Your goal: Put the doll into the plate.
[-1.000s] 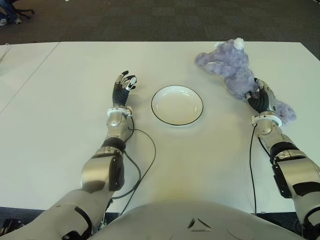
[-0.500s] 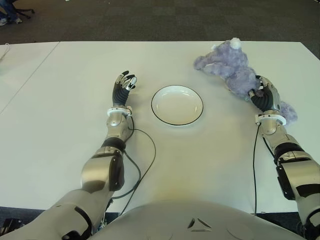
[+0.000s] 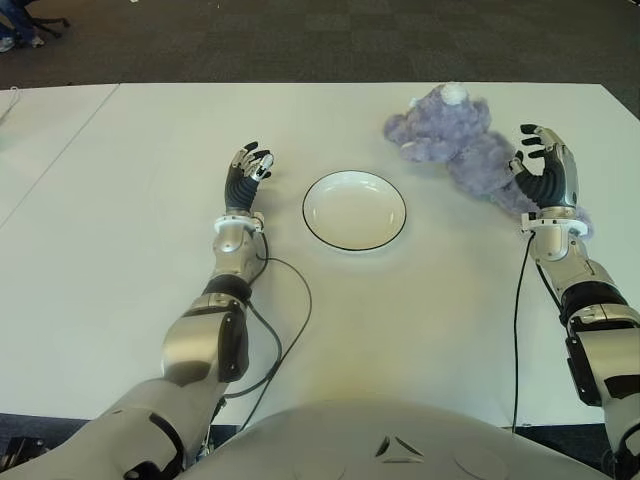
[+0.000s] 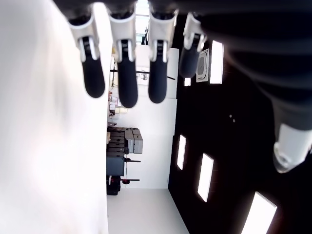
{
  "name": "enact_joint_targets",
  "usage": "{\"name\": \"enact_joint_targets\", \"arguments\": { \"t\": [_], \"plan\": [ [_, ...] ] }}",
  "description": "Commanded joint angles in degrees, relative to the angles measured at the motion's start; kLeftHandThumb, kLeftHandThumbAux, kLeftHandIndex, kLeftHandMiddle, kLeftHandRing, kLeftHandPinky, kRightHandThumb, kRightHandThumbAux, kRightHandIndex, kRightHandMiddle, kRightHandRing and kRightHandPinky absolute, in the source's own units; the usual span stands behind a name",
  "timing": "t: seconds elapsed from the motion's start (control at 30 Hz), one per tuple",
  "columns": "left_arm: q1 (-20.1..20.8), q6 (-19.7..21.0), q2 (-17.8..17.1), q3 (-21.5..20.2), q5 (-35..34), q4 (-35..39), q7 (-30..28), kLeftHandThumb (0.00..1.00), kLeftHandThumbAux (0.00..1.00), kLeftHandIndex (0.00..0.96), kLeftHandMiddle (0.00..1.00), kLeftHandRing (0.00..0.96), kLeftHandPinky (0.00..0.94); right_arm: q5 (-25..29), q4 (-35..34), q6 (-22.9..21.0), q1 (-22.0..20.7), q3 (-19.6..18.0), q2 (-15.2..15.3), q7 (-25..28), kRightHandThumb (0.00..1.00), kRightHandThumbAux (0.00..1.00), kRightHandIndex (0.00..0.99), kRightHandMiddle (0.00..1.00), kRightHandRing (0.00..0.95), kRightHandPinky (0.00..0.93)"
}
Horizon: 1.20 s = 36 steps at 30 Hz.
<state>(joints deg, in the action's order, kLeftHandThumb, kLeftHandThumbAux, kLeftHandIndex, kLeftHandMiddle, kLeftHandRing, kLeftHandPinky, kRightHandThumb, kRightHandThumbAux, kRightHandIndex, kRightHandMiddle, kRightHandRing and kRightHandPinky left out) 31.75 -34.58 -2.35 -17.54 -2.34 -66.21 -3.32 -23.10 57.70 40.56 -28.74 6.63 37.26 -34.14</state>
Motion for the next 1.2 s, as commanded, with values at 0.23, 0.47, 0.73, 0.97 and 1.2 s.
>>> {"name": "enact_joint_targets", "arguments": {
  "t": [0.23, 0.47, 0.73, 0.97, 1.2],
  "plan": [
    [-12.4, 4.3, 4.2, -0.8, -0.8, -9.7, 1.4, 0.0, 0.539, 0.179, 0.273, 0.296, 0.293, -1.2, -6.8, 1.7, 3.9, -2.3, 1.1, -1.0, 0.697, 0.72, 0.438, 0.862, 0.865, 0.835],
    [-12.3, 4.3, 4.2, -0.6, -0.6, -9.7, 1.8, 0.0, 0.551, 0.182, 0.269, 0.294, 0.298, -1.6, -9.1, 1.4, 5.0, -3.0, 1.5, -0.7, 0.697, 0.72, 0.438, 0.861, 0.866, 0.833],
    [-12.3, 4.2, 4.3, -0.9, -1.0, -9.6, 1.5, 0.0, 0.55, 0.181, 0.279, 0.293, 0.29, -1.9, -9.7, 1.1, 5.3, -3.5, 1.6, -0.2, 0.697, 0.72, 0.438, 0.86, 0.864, 0.833],
    [-12.3, 4.1, 4.4, -1.0, -1.1, -9.6, 1.3, 0.0, 0.553, 0.175, 0.273, 0.296, 0.306, -2.2, -9.8, 0.8, 5.4, -3.8, 1.6, 0.0, 0.696, 0.721, 0.438, 0.859, 0.863, 0.831],
    [-12.3, 4.3, 4.3, -1.1, -1.2, -9.6, 1.0, 0.0, 0.548, 0.187, 0.278, 0.301, 0.3, -1.7, -10.1, 0.8, 5.9, -3.8, 1.3, 0.7, 0.697, 0.72, 0.438, 0.86, 0.862, 0.835]
  ]
}}
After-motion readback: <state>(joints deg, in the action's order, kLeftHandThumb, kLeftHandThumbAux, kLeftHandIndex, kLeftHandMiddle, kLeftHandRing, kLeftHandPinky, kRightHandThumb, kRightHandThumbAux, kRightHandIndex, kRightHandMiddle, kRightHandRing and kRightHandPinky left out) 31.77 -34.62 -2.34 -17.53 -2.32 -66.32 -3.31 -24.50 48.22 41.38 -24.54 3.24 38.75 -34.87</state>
